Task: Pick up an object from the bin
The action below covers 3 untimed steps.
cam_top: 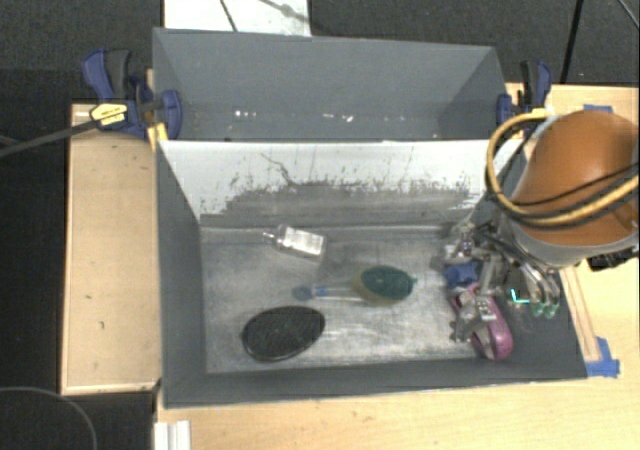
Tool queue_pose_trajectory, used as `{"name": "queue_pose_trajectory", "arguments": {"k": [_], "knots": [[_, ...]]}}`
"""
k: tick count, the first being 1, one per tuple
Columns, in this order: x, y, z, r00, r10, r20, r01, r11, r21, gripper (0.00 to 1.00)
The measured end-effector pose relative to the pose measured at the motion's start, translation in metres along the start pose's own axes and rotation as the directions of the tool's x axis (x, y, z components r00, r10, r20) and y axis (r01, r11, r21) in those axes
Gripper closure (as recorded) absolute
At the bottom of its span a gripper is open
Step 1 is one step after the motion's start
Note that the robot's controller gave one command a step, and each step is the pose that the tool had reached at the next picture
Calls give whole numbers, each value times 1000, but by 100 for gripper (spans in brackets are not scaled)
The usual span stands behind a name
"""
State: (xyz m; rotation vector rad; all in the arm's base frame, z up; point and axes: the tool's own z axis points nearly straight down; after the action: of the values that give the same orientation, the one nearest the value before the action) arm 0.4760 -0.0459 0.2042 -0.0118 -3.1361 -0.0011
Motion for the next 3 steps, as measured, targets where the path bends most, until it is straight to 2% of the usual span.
{"name": "queue_pose_trajectory", "arguments": {"k": [1,2,3], "knots": [[-58,95,133,1000,20,14,-20,1000,-2,0],[-84,49,102,998,-60,13,60,998,2,0],[-72,66,104,990,138,6,-138,990,-1,0]]}}
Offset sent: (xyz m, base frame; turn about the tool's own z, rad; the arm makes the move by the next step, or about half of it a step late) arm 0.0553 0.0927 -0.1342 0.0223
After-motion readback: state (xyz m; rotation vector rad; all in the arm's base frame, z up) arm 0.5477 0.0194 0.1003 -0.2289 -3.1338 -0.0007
